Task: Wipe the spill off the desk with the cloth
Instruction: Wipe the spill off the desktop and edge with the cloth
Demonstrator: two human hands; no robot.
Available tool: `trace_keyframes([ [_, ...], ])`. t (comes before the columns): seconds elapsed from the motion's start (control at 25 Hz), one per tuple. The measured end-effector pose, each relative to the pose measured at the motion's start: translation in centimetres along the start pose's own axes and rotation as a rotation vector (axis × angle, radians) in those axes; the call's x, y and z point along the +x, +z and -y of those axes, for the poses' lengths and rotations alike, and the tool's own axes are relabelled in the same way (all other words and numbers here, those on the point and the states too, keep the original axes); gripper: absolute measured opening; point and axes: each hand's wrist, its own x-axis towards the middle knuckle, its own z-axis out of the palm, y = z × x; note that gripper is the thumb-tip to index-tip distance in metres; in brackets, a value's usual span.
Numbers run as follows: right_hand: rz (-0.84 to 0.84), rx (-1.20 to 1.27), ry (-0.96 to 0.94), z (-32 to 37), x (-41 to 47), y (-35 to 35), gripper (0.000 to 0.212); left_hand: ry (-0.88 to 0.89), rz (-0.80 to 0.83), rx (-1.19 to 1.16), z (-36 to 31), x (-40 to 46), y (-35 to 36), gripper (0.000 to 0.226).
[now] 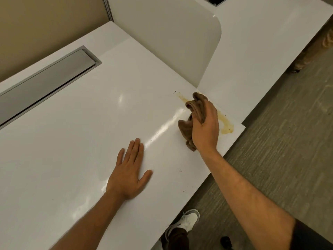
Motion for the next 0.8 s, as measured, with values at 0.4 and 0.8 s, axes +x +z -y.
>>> trace_keyframes([
  [0.4, 0.023, -0.474, 0.048, -2.3, 5.1, 6.2, 0.099, 0.000, -0.012, 0.004, -0.1, 0.0, 0.1, 0.088],
  [0.8, 0.531, -0.178, -0.216, -0.6, 11.2, 8.4, 0.076, -0.004, -0.002, 0.016, 0.1, 0.1, 0.3, 0.088],
])
